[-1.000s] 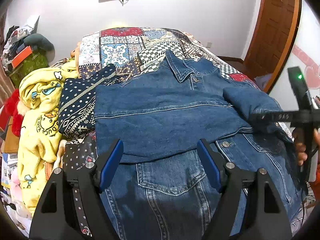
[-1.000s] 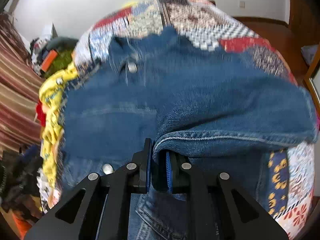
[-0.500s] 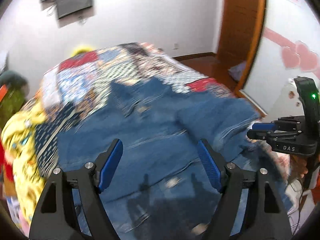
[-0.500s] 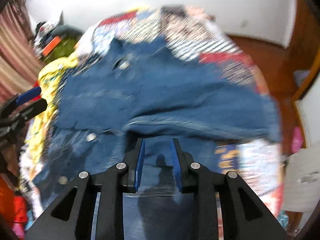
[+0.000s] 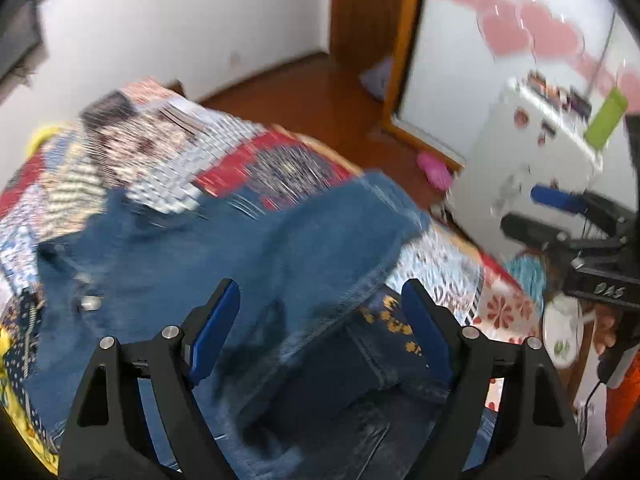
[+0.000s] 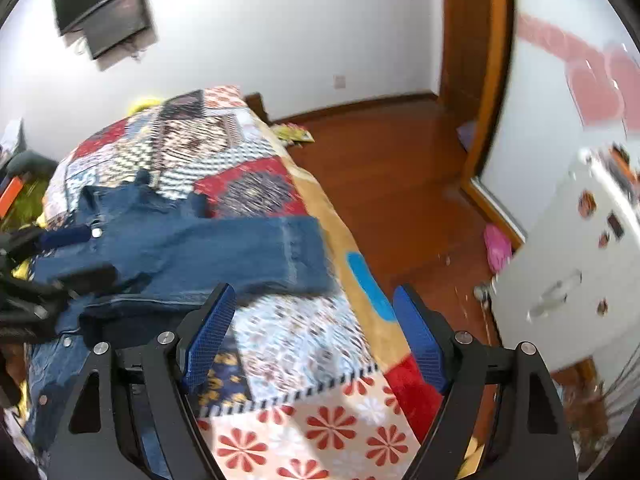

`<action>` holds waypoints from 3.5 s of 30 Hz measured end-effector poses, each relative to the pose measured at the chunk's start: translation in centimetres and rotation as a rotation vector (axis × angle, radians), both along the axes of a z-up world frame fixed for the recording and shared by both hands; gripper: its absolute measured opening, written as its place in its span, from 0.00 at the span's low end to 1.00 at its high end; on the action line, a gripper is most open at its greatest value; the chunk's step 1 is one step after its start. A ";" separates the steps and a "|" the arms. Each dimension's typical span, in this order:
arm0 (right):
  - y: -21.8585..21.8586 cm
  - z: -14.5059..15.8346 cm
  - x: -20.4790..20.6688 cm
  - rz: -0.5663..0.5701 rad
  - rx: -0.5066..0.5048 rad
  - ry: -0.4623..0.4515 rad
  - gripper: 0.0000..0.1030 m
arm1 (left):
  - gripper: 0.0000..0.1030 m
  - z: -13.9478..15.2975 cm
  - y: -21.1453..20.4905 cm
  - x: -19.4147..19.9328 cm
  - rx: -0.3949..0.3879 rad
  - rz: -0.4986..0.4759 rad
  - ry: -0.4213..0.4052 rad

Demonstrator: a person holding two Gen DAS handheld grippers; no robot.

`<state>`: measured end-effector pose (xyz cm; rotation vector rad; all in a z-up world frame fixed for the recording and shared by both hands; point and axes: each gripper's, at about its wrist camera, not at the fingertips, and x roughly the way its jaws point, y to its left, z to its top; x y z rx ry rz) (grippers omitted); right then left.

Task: Fold large clothes

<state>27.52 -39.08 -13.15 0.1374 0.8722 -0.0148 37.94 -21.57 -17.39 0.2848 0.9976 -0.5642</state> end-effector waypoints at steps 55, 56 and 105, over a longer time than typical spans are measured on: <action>14.4 -5.2 0.4 0.378 -0.140 0.209 0.76 | 0.51 -2.2 27.9 -9.3 0.007 0.498 -0.044; 14.3 -4.9 0.3 0.381 -0.139 0.200 0.76 | 0.55 -1.4 27.8 -8.9 -0.018 0.494 -0.057; 14.2 -4.9 0.8 0.348 -0.124 0.214 0.76 | 0.44 -1.3 35.3 -4.7 -0.237 0.645 0.041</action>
